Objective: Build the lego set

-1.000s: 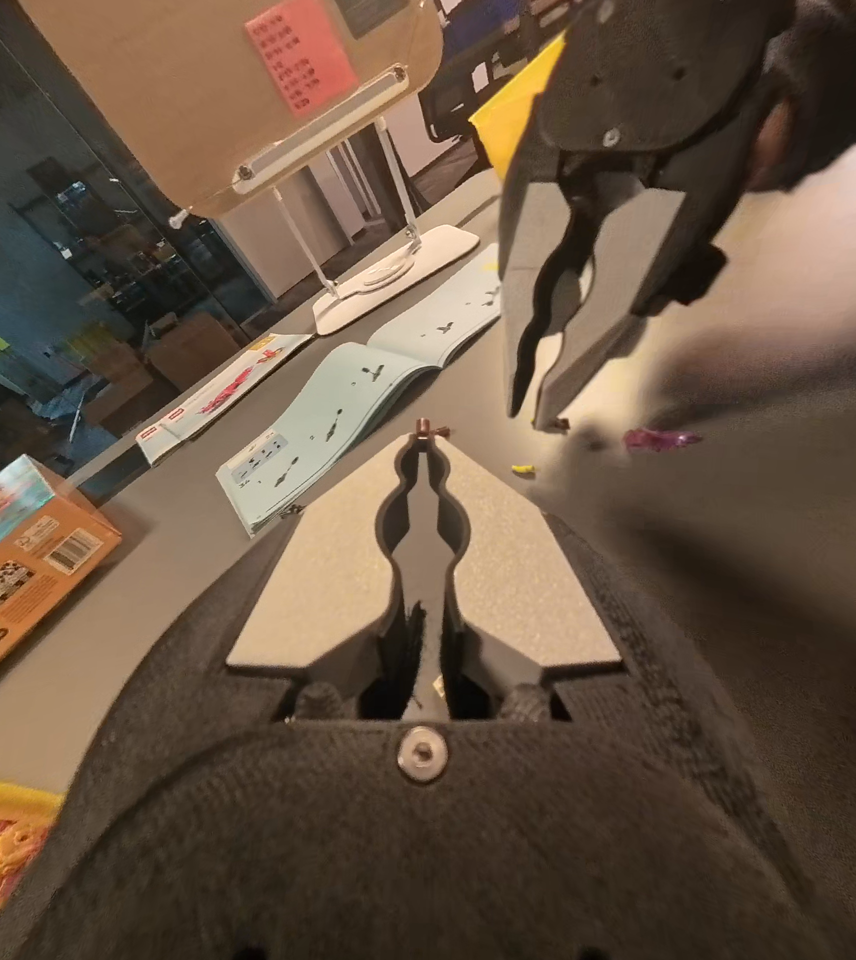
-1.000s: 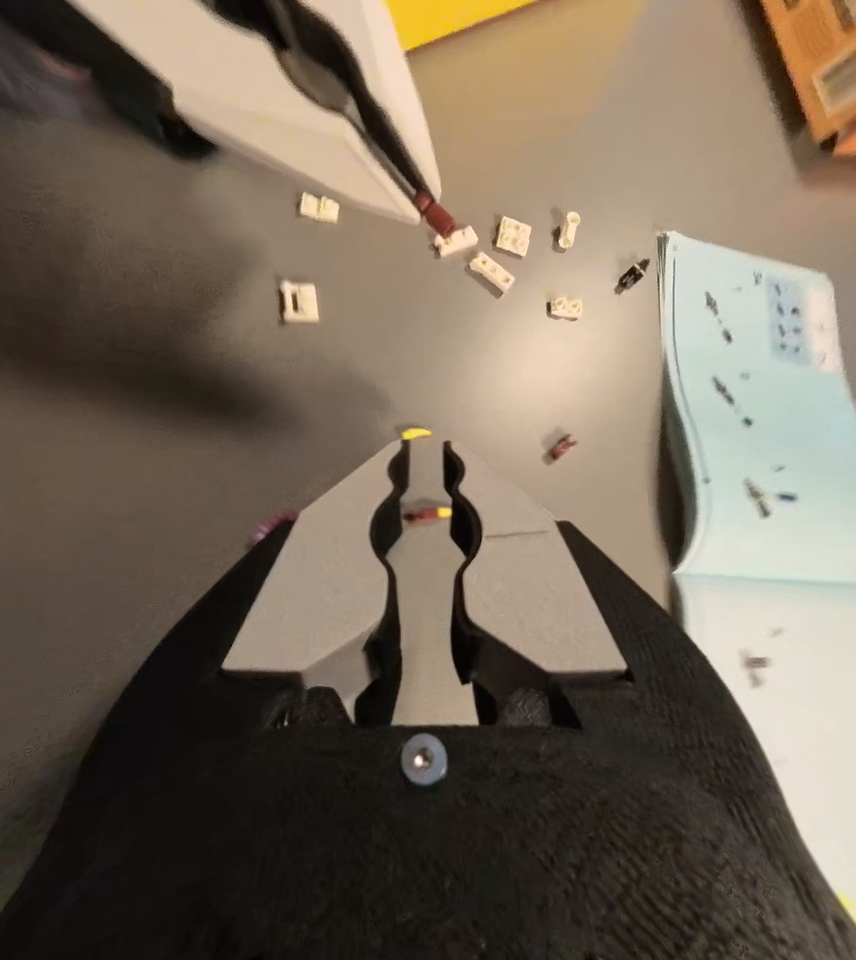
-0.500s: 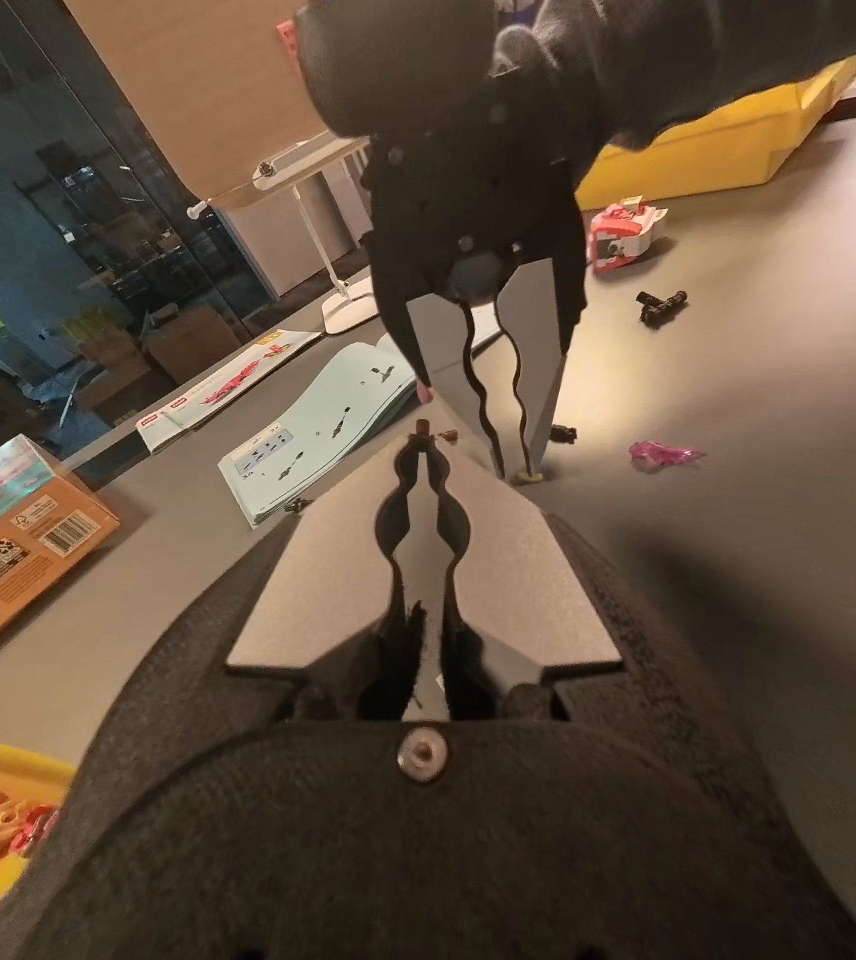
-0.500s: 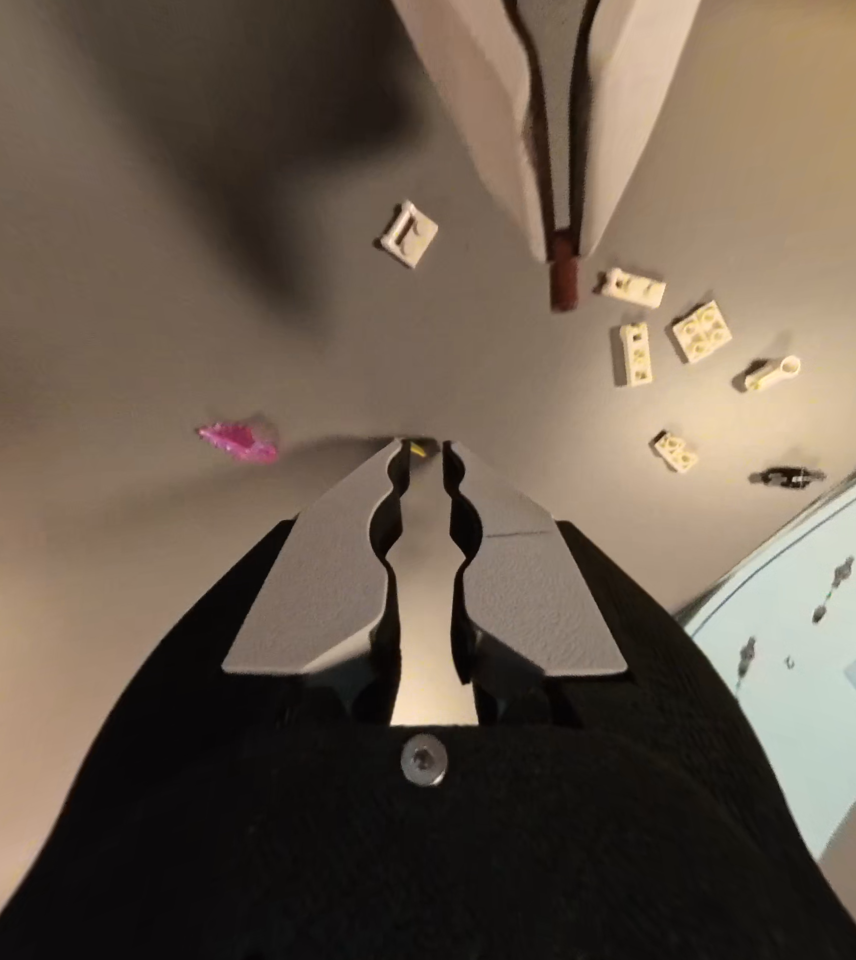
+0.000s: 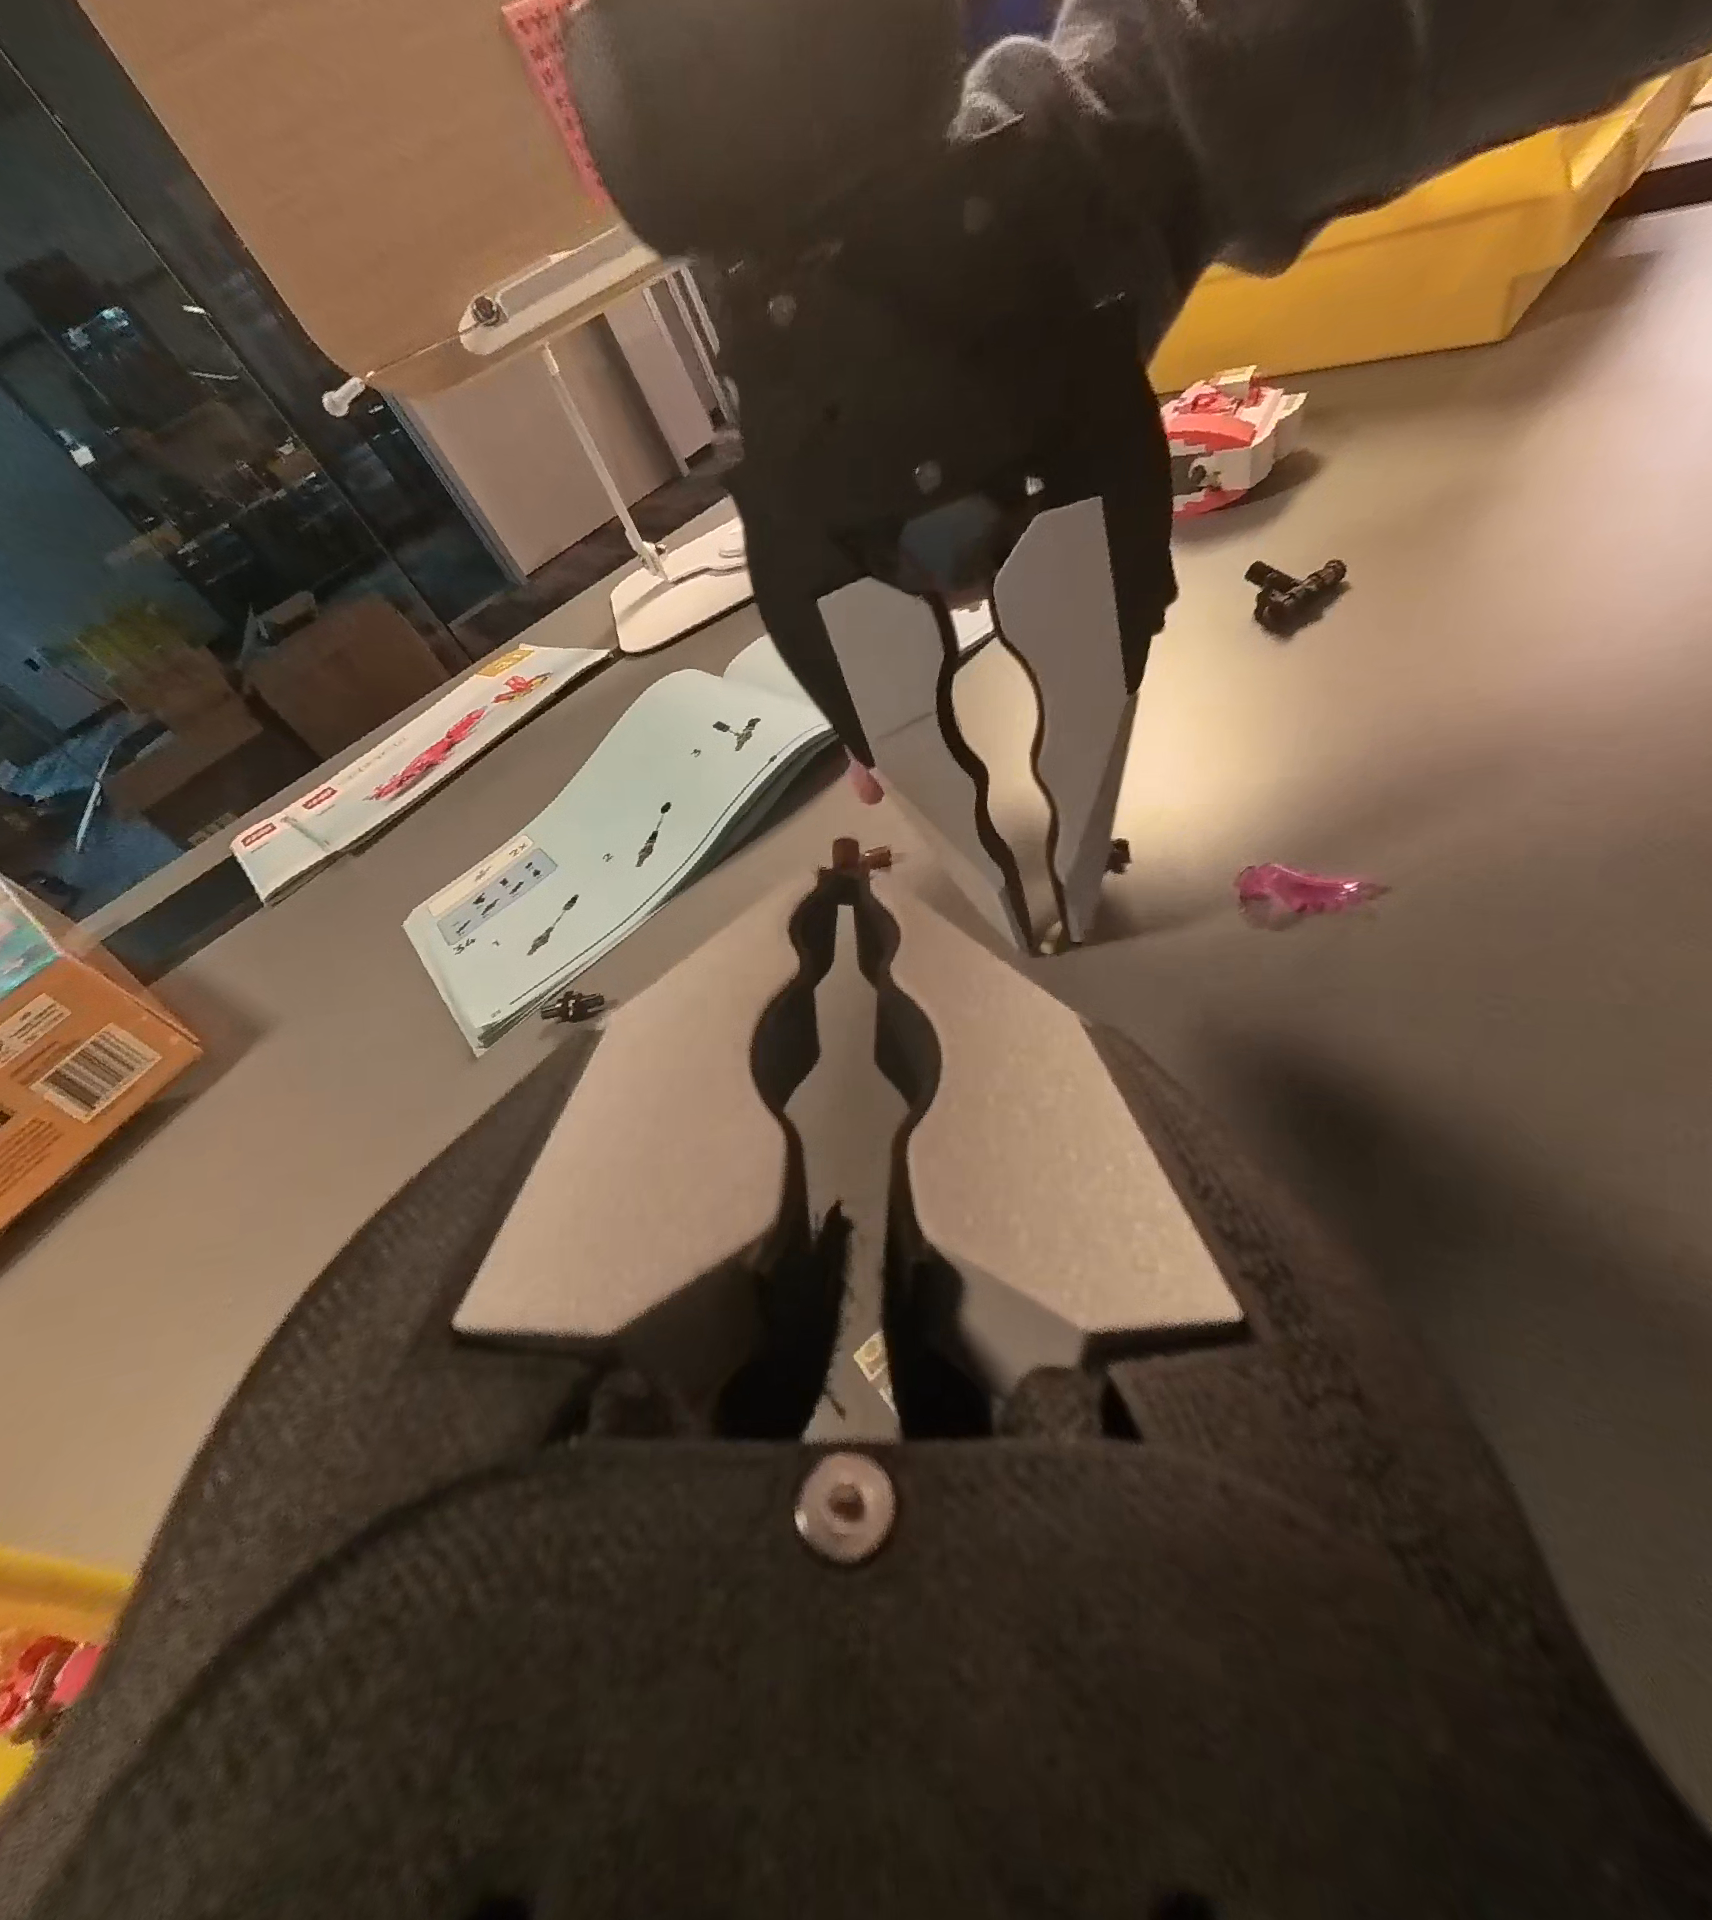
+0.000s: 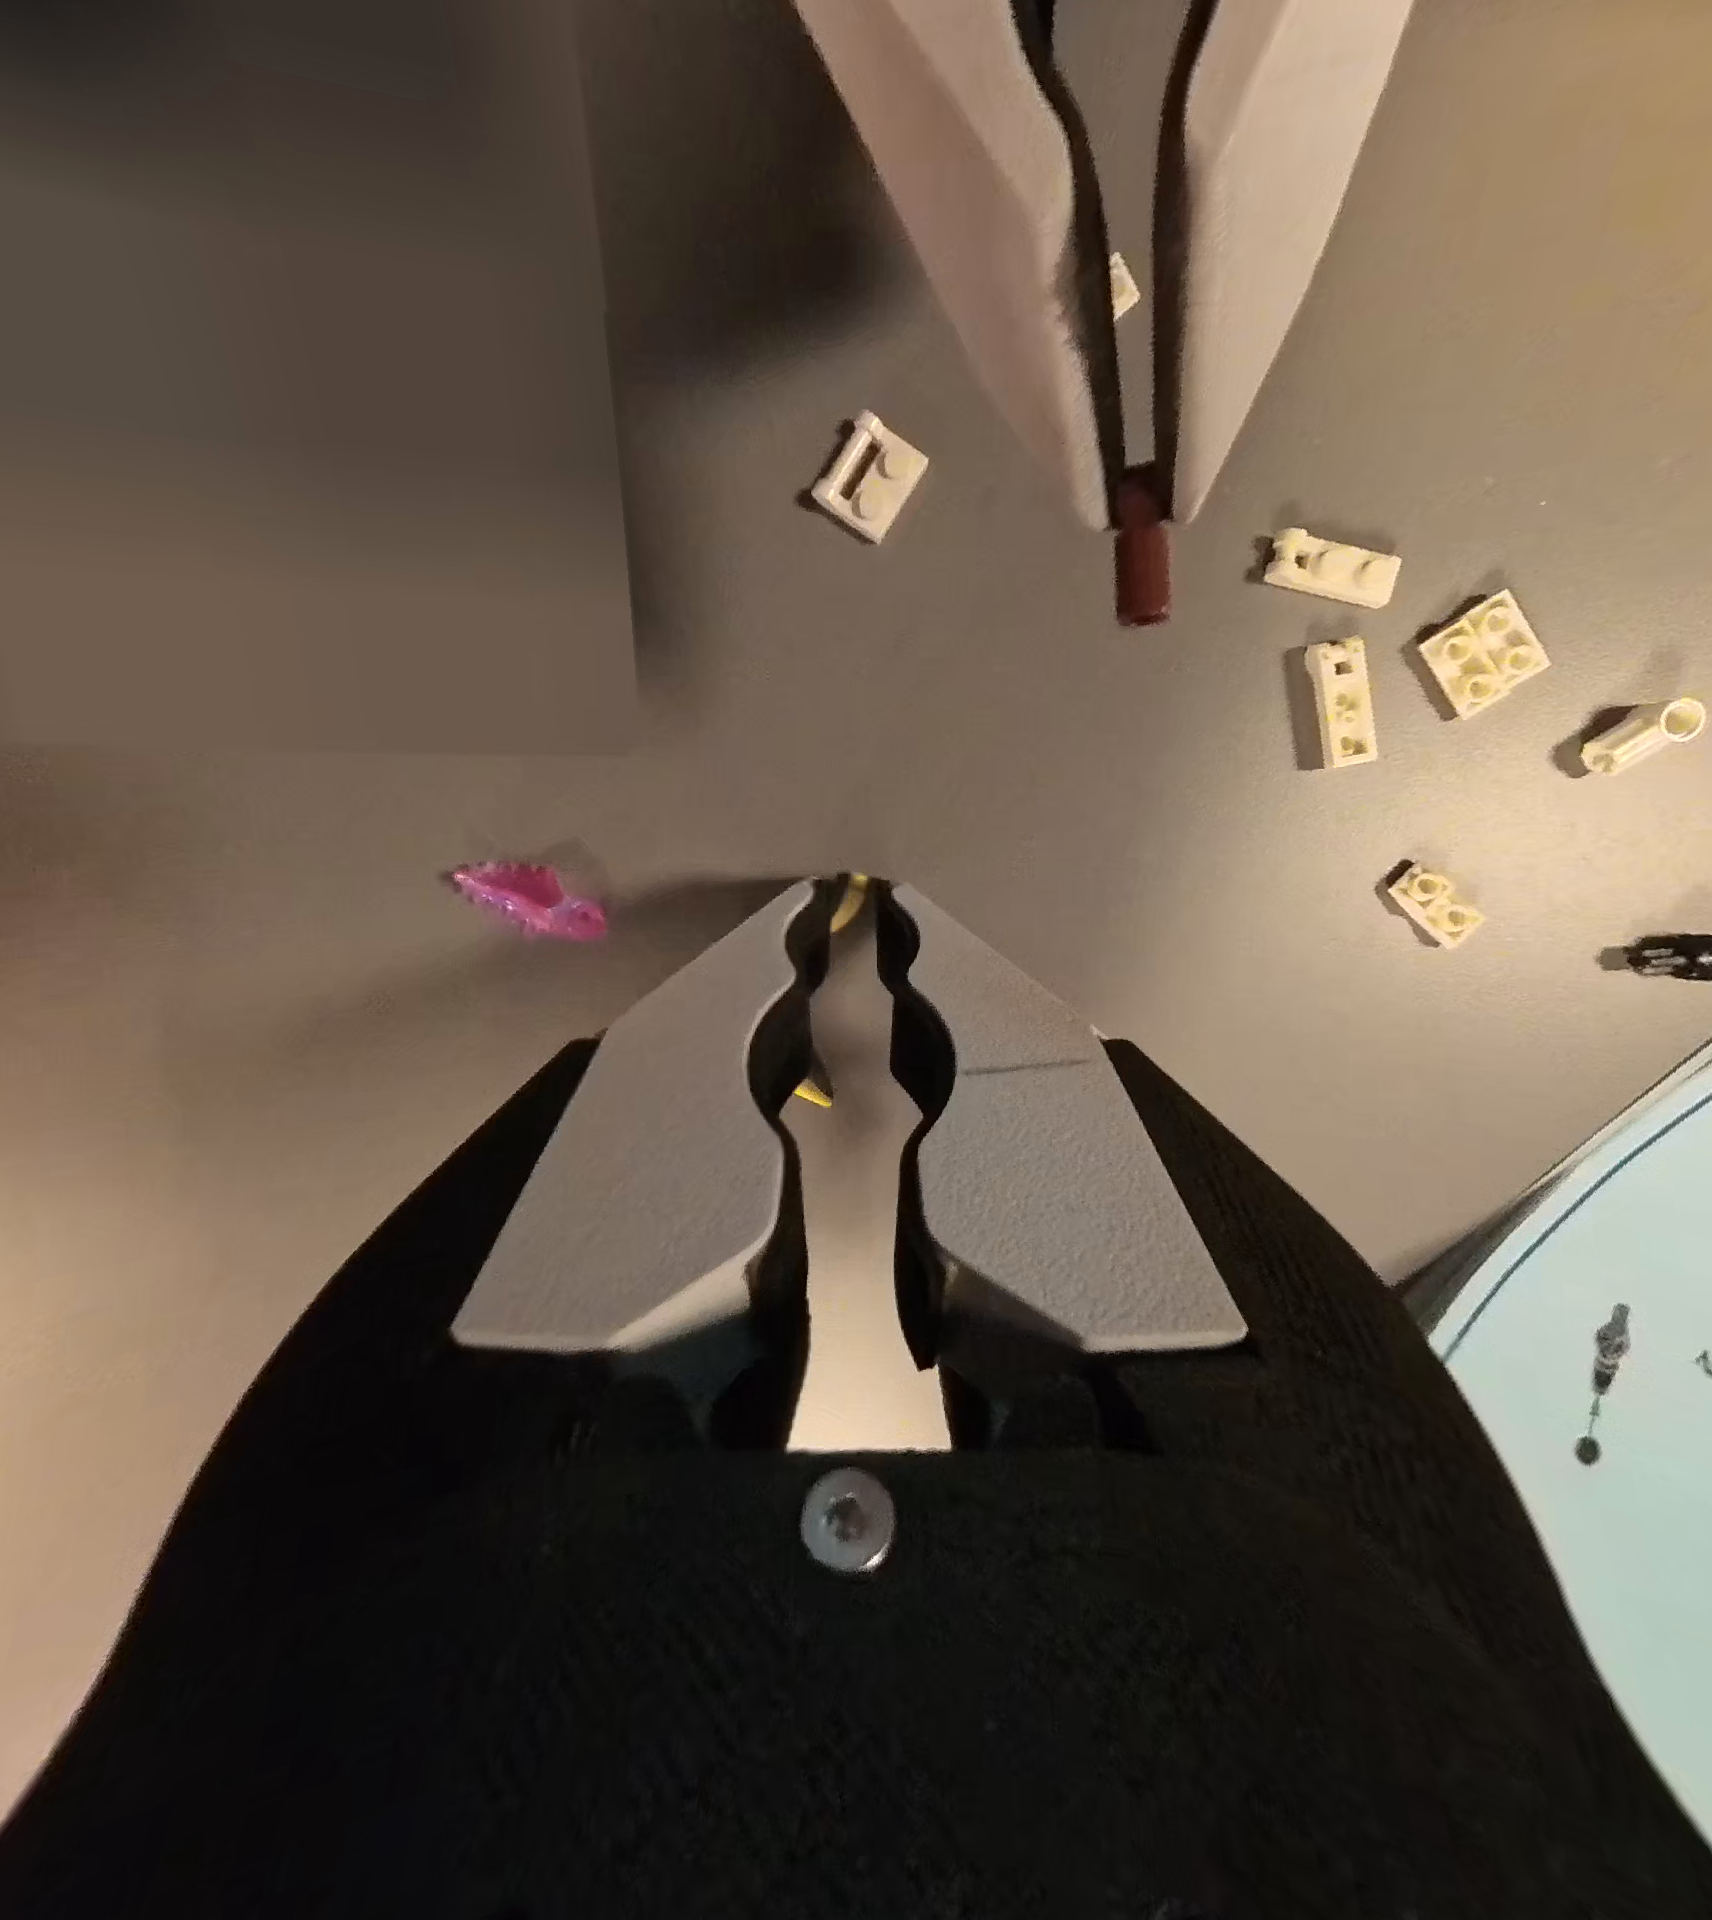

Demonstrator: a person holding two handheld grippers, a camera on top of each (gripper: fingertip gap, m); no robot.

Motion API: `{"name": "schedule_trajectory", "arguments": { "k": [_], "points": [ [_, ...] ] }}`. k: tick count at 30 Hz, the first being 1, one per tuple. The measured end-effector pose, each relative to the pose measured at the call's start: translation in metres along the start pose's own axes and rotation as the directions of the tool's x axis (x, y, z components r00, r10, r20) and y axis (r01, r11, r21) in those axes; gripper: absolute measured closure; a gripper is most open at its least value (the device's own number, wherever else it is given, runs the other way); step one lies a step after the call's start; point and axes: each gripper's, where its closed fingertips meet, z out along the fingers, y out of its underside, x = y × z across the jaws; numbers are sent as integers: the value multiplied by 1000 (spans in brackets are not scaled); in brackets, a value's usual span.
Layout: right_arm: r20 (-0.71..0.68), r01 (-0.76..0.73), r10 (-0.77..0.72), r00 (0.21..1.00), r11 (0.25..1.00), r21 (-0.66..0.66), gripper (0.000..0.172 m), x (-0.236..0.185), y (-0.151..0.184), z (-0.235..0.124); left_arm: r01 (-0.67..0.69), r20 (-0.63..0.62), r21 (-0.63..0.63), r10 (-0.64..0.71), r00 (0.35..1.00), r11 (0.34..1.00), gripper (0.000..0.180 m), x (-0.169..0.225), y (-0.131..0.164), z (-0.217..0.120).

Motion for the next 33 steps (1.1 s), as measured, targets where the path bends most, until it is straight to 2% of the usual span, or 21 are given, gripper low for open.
{"name": "schedule_trajectory", "arguments": {
  "k": [11,14,16,19,23,25,26,27,30,33],
  "points": [
    [-90,-120,120,989,993,13,172,0,5,-2,-6,-8,-10,6,1000,1000,178,2,2,2],
    [-196,-81,76,978,997,-19,172,7,6,-5,-15,-1,2,15,1000,1000,178,1,-2,0],
    [-331,-41,30,943,999,-26,172,18,3,-17,-38,24,88,36,999,995,178,-1,-16,-8],
    [-514,-34,79,854,995,96,172,27,-20,-52,-36,30,197,31,999,980,179,-3,-33,-18],
    [-702,7,70,708,994,107,172,25,-38,-91,-72,34,213,66,997,975,179,-1,-35,-19],
    [-676,-58,132,725,990,131,172,16,-37,-83,-83,49,176,75,996,981,179,-3,-29,-15],
    [-639,-126,209,740,977,173,172,13,-32,-76,-78,45,165,71,996,983,179,-3,-27,-14],
    [-597,-200,297,746,954,225,172,13,-25,-69,-69,39,157,63,997,985,179,-3,-26,-13],
    [-491,-387,521,698,852,353,172,23,1,-54,-61,33,141,57,998,988,179,-3,-22,-10],
    [-405,-452,582,705,809,377,165,24,9,-41,-65,35,123,62,997,990,179,-3,-19,-8]
  ]
}}
